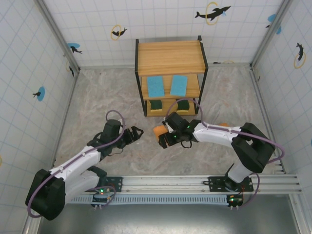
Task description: Place and organize the cleaning sponges onto the shelf
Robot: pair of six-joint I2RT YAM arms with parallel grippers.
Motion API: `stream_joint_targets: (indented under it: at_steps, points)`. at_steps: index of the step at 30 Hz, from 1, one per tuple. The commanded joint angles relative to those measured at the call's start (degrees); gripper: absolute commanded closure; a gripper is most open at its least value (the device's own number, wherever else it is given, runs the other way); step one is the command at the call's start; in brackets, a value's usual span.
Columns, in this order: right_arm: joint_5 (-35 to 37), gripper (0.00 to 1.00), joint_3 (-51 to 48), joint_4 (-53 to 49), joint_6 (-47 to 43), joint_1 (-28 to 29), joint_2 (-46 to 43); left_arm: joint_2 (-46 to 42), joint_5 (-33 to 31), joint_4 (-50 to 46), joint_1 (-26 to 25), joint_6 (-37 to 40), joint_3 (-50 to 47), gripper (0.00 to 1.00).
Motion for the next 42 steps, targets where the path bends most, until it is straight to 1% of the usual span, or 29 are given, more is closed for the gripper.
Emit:
stream_joint_targets:
  at_steps: [1, 10, 14, 18, 23, 28, 33, 35, 38, 42]
  points:
    - [4.2, 0.00, 2.9, 2.2, -0.1, 1.6, 2.0, -1.2, -1.5, -2.0, -0.3, 1.3, 1.8, 0.02]
    - [9.7, 0.01, 4.0, 3.8, 1.6, 3.9, 5.0, -2.3, -2.0, -3.6, -0.3, 2.1, 2.7, 0.02]
    - [11.8, 0.04, 4.8, 3.5, 2.2, 4.9, 6.8, -2.1, -2.0, -3.8, -0.3, 2.4, 2.8, 0.03]
    - [12.4, 0.12, 4.8, 3.6, 2.8, 5.4, 7.9, -2.0, -1.9, -3.7, -0.3, 2.7, 2.8, 0.02]
    - [12.5, 0.31, 4.3, 2.8, 3.5, 5.6, 7.1, -2.3, -2.1, -4.3, -0.2, 3.0, 3.0, 0.02]
    - [11.2, 0.44, 4.1, 1.6, 3.7, 5.2, 3.4, -2.5, -2.3, -4.9, -0.2, 3.6, 3.4, 0.02]
    - [8.0, 0.55, 5.8, -2.7, 3.6, 4.0, -2.3, -2.6, -2.1, -4.9, -0.2, 3.8, 3.4, 0.02]
    - [7.1, 0.57, 7.0, -5.3, 3.5, 3.5, -4.6, -2.7, -2.1, -4.8, -0.2, 3.8, 3.4, 0.02]
    - [6.9, 0.59, 10.5, -12.3, 2.9, 3.2, -7.8, -2.7, -2.1, -4.8, -0.2, 4.1, 3.5, 0.02]
    - [6.8, 0.61, 17.1, -21.3, 2.1, 3.2, -12.0, -2.3, -2.0, -4.1, -0.2, 4.2, 4.1, 0.03]
